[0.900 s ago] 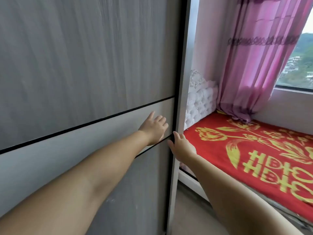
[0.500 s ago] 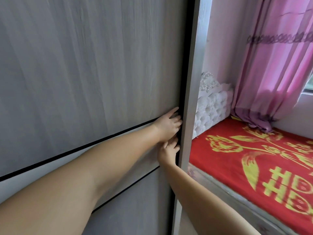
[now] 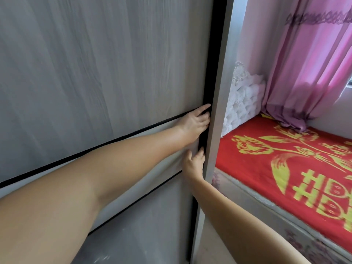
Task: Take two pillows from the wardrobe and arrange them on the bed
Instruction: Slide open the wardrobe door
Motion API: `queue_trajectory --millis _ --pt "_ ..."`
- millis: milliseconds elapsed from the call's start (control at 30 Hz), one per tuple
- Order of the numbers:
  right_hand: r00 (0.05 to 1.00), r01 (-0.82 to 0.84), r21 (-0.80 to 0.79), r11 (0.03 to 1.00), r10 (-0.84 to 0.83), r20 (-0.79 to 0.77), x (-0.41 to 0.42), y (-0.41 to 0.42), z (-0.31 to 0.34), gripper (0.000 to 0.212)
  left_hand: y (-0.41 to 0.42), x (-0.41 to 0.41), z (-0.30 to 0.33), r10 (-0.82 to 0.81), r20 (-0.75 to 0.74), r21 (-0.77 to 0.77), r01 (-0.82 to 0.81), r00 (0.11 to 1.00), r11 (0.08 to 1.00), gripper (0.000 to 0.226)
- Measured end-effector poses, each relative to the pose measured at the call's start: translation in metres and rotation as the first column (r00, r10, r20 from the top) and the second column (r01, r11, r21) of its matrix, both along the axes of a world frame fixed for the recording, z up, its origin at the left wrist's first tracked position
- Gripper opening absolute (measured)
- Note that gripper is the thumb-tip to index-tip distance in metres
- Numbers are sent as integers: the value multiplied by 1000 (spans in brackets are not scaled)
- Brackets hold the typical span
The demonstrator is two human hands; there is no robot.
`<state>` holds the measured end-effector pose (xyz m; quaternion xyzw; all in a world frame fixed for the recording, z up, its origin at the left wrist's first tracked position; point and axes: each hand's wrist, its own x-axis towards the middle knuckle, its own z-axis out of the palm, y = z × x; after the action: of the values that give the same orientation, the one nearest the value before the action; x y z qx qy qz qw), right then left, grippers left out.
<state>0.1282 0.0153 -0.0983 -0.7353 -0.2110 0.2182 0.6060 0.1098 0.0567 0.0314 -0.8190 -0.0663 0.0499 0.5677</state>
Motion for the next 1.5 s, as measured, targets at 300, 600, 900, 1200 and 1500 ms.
queue_trajectory --millis 300,600,900,1200,1500 --pt "998 -44 -48 998 45 35 -30 -16 -10 56 -13 -52 -13 -14 75 126 4 997 992 48" --pt "978 -171 -129 977 185 102 -129 -40 -7 56 -35 -165 -15 54 124 93 -66 991 993 49" --pt "865 -360 -259 896 425 267 -231 -56 -15 55 -52 -289 -23 182 174 -15 -182 968 983 44" --pt "350 -535 -557 635 767 538 -305 -54 -9 45 -70 -400 -29 218 113 -4 -219 969 976 16" --pt "97 -629 -616 474 834 543 -405 -47 -13 53 -93 -518 -31 364 127 -46 -361 923 931 6"
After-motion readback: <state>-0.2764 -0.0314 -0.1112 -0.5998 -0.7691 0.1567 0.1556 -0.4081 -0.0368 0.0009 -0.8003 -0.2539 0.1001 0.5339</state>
